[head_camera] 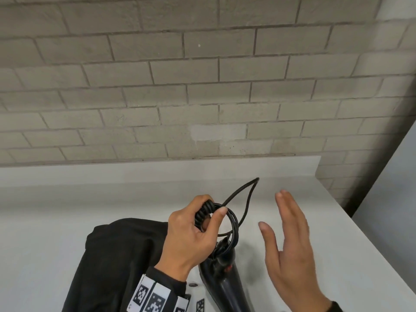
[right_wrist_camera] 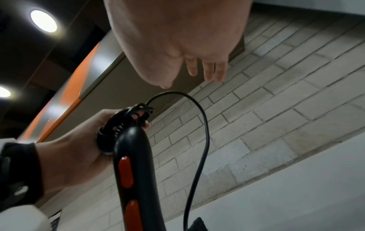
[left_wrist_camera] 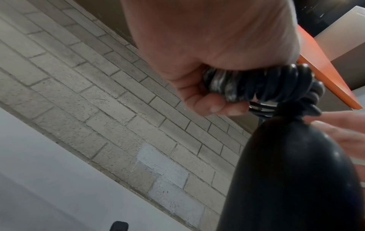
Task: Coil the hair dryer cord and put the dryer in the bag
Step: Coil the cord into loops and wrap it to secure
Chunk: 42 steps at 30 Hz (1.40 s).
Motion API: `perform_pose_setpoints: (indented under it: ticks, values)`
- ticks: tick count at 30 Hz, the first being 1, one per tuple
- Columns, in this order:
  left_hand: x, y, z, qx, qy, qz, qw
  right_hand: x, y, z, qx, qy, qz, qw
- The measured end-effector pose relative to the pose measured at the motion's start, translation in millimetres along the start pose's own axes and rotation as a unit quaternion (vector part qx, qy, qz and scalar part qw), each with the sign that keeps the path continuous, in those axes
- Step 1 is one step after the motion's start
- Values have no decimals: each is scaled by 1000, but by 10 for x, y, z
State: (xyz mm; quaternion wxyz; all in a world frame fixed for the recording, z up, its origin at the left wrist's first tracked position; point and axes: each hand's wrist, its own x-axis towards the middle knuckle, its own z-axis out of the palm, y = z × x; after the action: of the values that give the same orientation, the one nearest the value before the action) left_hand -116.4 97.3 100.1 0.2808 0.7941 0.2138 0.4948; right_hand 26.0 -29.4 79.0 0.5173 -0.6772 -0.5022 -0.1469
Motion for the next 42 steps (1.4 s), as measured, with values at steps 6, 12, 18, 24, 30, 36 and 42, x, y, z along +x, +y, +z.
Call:
perform_pose_setpoints:
  ticks: [6,12,18,24,30,36,42]
  values:
    - [10,34,-49,10,-7,8,1000,303,56,259,66,-38,-40,996]
    - [-8,33,-115,-8,-46,23,999,543,-35,379,133,-67,-72,986]
    - [-66,60,-98,-51,-33,60,996,582,-139,402,267,-205,-27,941]
    - [-70,47,-107,-48,11,59,997,579,-166,301,315,-275,67,906]
    - [-66,31,-77,-44,40,41,997,346,-51,284,273,-346,133,888]
    - [-95,-56,-96,-35,92,1,995,-49,210,238,140,-366,206,897]
    - [-98,-69,-92,-45,95,-16,994,-334,418,264,57,-407,231,882]
